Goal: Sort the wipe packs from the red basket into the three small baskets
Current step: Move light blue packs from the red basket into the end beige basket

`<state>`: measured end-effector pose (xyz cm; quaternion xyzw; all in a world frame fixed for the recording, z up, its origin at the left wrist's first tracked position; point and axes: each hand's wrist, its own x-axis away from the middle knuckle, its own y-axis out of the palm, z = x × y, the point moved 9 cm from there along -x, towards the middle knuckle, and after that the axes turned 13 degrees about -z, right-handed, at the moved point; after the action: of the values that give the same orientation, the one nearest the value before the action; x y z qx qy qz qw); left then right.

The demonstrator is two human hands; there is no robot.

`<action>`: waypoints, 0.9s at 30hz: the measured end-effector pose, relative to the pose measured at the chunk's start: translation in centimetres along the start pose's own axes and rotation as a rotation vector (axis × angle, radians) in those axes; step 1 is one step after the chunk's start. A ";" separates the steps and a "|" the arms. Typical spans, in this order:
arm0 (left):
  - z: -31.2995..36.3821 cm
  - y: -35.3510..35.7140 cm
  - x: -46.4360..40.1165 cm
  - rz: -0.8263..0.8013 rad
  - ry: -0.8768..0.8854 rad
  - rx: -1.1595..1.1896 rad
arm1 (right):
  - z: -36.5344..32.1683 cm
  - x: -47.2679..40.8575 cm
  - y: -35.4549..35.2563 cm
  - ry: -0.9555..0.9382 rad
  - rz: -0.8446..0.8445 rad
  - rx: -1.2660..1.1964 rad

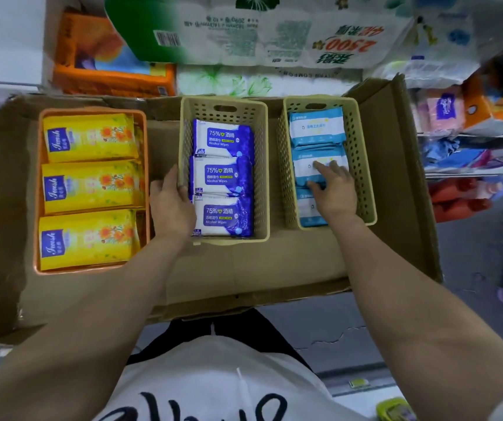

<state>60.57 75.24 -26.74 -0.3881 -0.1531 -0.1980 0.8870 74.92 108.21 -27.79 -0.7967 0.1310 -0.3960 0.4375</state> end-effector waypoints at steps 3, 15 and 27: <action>0.1 0.1 0.1 0.017 -0.001 0.015 | 0.1 0.1 -0.1 -0.033 -0.001 0.050; -0.3 0.3 0.2 0.026 -0.054 -0.011 | -1.5 -1.4 -0.2 0.097 0.057 0.151; -0.4 0.5 0.3 0.038 -0.051 -0.034 | -1.2 -2.6 -0.7 0.102 0.078 0.044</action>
<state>61.09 75.16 -27.18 -0.4108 -0.1648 -0.1736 0.8797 72.22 109.35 -28.20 -0.7598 0.1752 -0.4216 0.4629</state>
